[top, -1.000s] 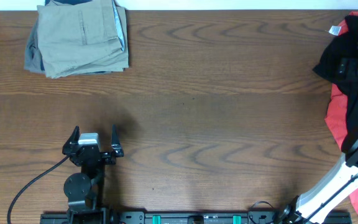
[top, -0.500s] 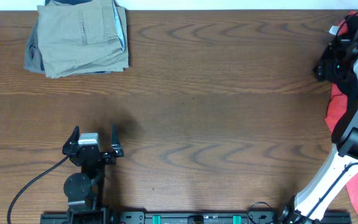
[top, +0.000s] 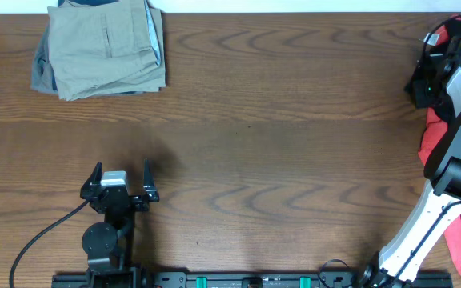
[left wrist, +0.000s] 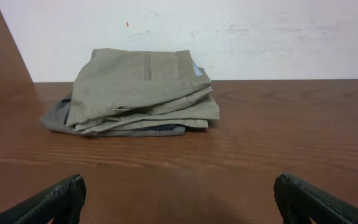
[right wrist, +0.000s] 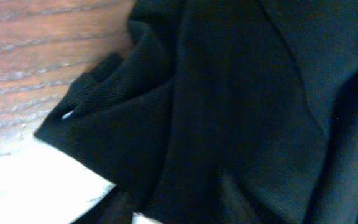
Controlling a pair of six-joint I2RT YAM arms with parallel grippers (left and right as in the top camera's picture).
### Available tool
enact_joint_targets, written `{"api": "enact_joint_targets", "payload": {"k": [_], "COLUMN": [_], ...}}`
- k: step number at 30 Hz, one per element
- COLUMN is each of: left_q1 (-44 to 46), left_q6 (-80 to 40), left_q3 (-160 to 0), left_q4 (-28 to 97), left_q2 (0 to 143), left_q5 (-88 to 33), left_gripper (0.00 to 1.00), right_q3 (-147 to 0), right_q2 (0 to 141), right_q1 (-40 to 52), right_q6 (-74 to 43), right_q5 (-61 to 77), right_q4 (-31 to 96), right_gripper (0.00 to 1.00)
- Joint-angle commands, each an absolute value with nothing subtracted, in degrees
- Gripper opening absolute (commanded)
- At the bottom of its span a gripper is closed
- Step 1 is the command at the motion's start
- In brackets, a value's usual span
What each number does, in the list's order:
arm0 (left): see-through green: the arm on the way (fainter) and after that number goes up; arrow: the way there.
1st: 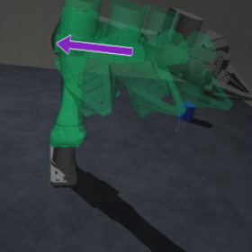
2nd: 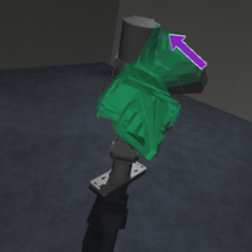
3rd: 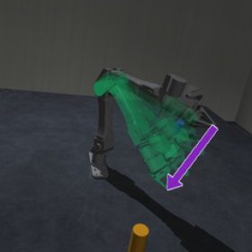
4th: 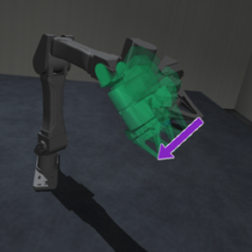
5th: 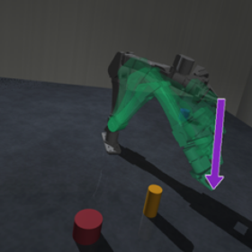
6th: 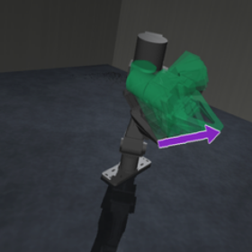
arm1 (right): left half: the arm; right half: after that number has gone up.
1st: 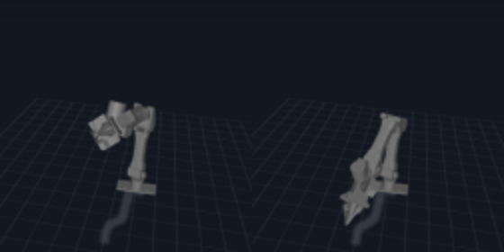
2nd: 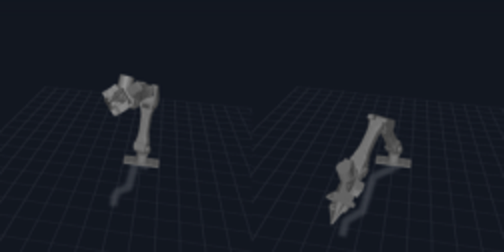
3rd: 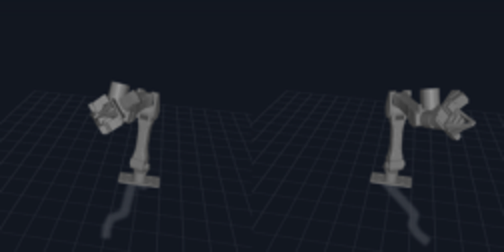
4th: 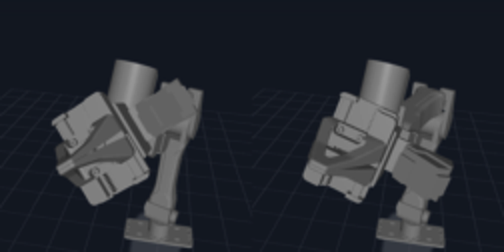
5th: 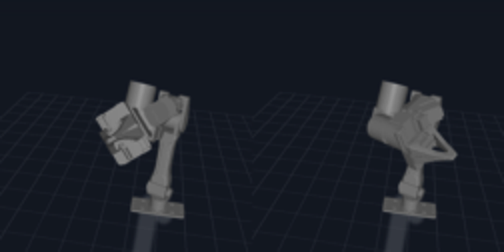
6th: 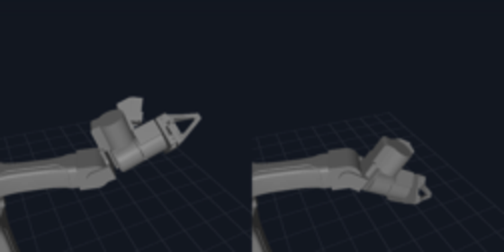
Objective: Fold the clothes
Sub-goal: 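Grasp the black shirt with the right gripper and lift it, then carry the black shirt left and drop it at table center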
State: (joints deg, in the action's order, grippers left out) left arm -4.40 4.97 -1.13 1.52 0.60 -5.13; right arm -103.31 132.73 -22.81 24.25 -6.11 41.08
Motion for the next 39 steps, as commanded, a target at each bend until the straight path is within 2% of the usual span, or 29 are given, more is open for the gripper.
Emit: {"api": "enact_joint_targets", "payload": {"k": [1, 3, 11, 18, 27, 33, 39], "left_q1": [-4.60, -4.60, -4.60, -4.60, -4.60, -4.60, -4.60], "left_q6": [5.76, 5.76, 5.76, 5.76, 5.76, 5.76, 5.76], "left_q3": [-0.23, -0.23, -0.23, -0.23, -0.23, -0.23, -0.23], "left_q4": [3.49, 3.49, 3.49, 3.49, 3.49, 3.49, 3.49], "left_q2": [0.23, 0.23, 0.23, 0.23, 0.23, 0.23, 0.23], "left_q5": [-5.50, -5.50, -5.50, -5.50, -5.50, -5.50, -5.50], "left_gripper": [0.98, 0.98, 0.98, 0.98, 0.98, 0.98, 0.98], "right_q3": [-104.18, -104.22, -105.30, -105.32, -105.32, -105.32, -105.32], "right_q2": [133.86, 133.82, 130.56, 120.40, 104.33, 93.27, 82.43], "right_q1": [-22.44, -22.55, -22.87, -22.92, -22.72, -22.76, -19.57], "right_q6": [22.11, 19.77, 10.17, -1.28, -1.43, -5.78, -4.75], "right_q5": [-8.80, -10.37, -19.29, -19.07, -19.31, -19.57, -16.12], "right_q4": [41.10, 41.08, 40.97, 40.93, 41.76, 41.06, 39.64], "right_gripper": [0.20, 0.01, 0.01, 0.01, 0.01, 0.01, 0.01]}}
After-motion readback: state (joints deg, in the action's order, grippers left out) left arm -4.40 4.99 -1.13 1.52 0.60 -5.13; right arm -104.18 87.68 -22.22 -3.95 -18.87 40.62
